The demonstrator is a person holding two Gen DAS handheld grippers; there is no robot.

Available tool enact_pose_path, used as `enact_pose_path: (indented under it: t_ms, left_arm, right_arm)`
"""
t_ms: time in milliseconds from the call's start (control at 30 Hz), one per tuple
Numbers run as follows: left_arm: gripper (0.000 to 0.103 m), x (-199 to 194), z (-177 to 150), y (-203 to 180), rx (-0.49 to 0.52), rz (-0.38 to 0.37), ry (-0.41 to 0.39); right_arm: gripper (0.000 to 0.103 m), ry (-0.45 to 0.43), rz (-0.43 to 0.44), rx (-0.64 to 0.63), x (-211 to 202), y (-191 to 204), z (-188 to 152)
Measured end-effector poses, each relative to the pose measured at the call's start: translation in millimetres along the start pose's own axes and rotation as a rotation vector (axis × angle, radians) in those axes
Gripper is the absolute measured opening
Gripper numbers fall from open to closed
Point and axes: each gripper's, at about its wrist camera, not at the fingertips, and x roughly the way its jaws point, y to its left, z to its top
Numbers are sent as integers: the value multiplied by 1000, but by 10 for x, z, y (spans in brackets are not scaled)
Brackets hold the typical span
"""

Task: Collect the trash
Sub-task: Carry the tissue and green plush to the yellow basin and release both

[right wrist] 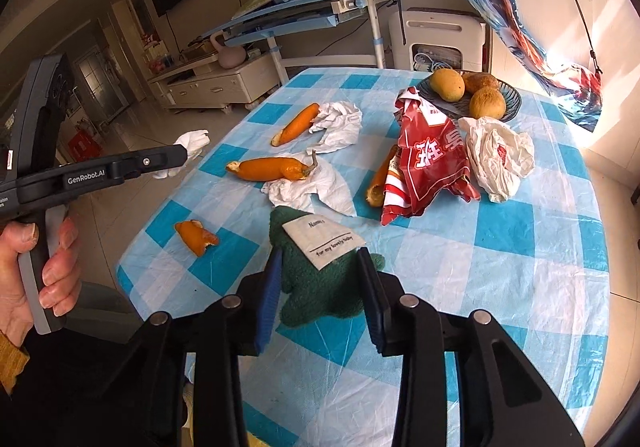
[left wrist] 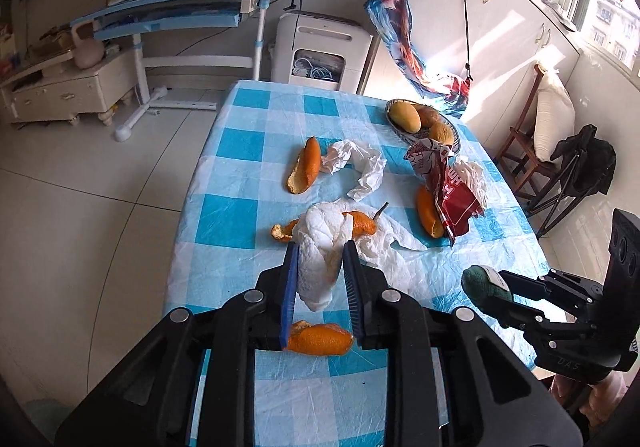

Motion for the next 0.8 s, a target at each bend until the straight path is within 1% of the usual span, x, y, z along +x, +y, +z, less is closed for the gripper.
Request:
enact_pose_path:
  t_ms: [100,200,300,400,467,567,600,633,700,733,800]
  left_arm:
    - [21,-201,-44,-39,6,-14,-34]
    - [21,-380,-101,-100,10,-31,-62]
    - [21,-517,-199,-171,18,-32,-70]
    - [21,-635,-335,-233,25,-34,-66]
    - [21,-709,-448,-253,17,-42,-58]
    - [21,-805,-657,-295,10,-47,-38]
    - [21,-822,-738,-300,9,-46,-26]
    - [21,-836,-819,-309,8,-45,-13]
    - [21,-842,-974,-344,5,-49,20]
    - [21,-843,-1044,-366,5,-53,38]
    - [21,-830,-1227,-443,22,-55,84]
  right_arm:
    - [37,-2,43,-35,-108,207,-83]
    - [38,24,93,-59,-178,417,-297]
    - [38,79,124,-113,-200,682,-580]
    - [38,139,136,-183,-197,937,-850]
    - [39,177,145,-206,-181,1044,-1011]
    - [45,245,130,-235,-117,1126,-1203]
    - [50,255,116,-235,-116,1123,-1238]
    - [55,250,109,-226,-141,1109,-1262]
    - [57,211,104,-191,-248,1047,-1250]
    - [62,177,91,-170,-323,1002,-1215]
    - [67,85,67,-118,-500,898,-1163]
